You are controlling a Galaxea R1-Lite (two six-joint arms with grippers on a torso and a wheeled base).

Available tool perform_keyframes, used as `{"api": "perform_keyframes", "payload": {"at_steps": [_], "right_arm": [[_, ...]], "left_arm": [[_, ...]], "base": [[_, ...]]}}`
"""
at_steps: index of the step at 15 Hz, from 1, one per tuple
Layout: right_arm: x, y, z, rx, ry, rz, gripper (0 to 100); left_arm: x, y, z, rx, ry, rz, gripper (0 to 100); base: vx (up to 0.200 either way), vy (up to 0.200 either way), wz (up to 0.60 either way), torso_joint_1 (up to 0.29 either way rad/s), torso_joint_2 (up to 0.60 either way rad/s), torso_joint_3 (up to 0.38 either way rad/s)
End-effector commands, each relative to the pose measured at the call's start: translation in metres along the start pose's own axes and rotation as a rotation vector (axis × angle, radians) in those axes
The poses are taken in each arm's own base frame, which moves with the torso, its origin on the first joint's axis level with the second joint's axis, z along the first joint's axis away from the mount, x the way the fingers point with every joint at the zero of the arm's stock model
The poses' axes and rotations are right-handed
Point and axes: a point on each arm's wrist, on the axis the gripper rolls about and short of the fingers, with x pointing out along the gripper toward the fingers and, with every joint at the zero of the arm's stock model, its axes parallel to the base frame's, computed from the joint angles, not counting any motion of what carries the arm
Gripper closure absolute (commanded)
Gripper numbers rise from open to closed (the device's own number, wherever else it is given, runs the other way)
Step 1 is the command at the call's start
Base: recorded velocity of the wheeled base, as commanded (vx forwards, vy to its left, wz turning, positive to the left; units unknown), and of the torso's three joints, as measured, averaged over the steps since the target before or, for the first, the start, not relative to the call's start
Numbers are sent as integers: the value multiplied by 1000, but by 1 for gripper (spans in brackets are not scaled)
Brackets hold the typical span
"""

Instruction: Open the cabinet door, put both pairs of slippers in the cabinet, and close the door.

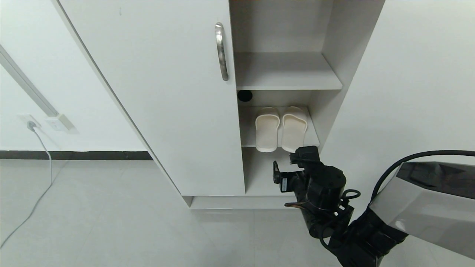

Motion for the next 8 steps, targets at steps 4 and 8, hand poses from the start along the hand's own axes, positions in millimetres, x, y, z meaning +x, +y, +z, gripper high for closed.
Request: {"api": "perform_keyframes", "payload": {"at_steps": [4,8], "right_arm": [[-3,2,4,8,-10,11,0],[-6,8,4,9,-10,31,0]], "left_arm": [[0,0,0,-1,1,-1,100],[0,0,0,0,1,-1,100]], "base": [[0,0,0,0,0,0],[0,0,0,0,0,0]]}}
